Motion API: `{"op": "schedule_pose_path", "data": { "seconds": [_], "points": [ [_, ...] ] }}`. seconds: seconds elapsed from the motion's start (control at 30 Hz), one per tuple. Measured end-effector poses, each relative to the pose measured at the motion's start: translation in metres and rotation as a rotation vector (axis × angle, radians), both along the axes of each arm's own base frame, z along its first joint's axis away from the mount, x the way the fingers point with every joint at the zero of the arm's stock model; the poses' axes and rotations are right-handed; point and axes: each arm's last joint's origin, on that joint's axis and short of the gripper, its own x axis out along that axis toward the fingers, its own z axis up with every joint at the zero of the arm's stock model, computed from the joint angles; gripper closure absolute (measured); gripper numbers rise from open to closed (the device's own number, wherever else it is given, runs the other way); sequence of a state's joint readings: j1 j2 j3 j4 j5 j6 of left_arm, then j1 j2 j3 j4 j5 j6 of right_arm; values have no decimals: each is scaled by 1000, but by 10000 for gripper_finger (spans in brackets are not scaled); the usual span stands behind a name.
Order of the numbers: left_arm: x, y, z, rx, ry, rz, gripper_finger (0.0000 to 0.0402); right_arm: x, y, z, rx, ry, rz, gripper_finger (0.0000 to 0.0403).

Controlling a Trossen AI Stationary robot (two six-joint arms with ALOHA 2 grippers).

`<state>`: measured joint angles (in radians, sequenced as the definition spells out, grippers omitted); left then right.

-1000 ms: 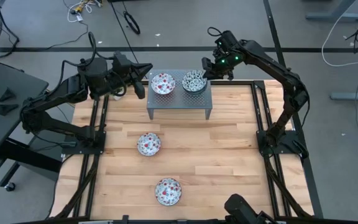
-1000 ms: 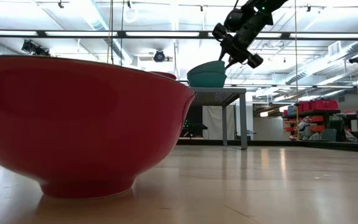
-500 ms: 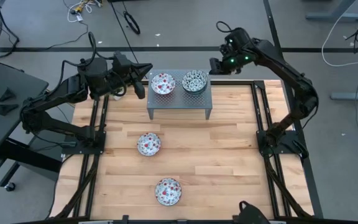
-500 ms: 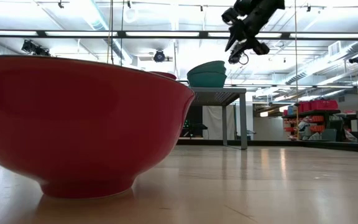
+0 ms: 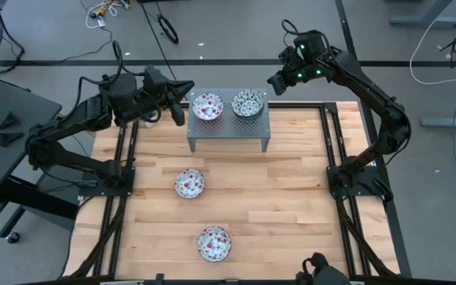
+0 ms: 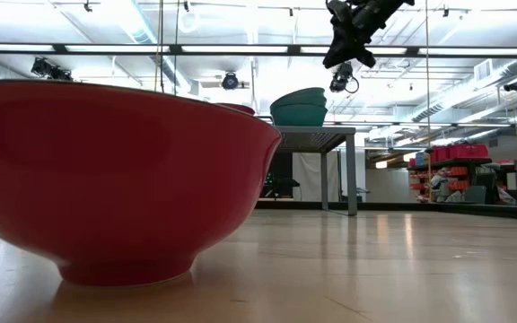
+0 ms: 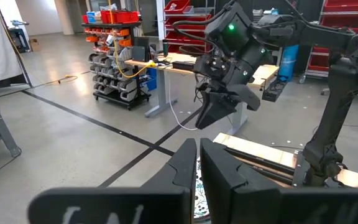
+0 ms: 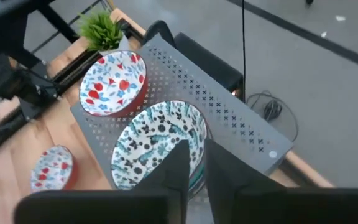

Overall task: Pick & Place Mini bowls
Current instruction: Stack the top blue and white patterned bowl on top of the other blue and white patterned bowls on the shelf

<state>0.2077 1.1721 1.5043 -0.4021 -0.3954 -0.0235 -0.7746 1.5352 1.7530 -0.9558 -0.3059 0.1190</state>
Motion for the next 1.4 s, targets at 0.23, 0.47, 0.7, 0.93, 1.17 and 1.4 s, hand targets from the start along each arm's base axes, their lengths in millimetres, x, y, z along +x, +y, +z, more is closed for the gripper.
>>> {"op": "schedule_pose_path", "data": {
  "seconds": [0.23, 0.47, 0.7, 0.93, 1.17, 1.4],
  "points": [
    [0, 0, 0, 0, 0, 0, 374, 3, -2, 5, -94, -34, 85, 398],
    [0, 0, 0, 0, 0, 0, 374, 18, 9, 10, -205, -70, 201, 401],
    [0, 0, 0, 0, 0, 1, 374, 31, 17, 5, -270, -94, 212, 402],
    [0, 0, 0, -23, -15, 2, 374, 30, 25, -20, -292, -225, 170, 402],
    [0, 0, 0, -32, -22, 3, 374, 18, 34, -49, -297, -271, 149, 403],
    [0, 0, 0, -32, -21, 3, 374, 16, 36, -78, -276, -247, 151, 403]
  ]
}}
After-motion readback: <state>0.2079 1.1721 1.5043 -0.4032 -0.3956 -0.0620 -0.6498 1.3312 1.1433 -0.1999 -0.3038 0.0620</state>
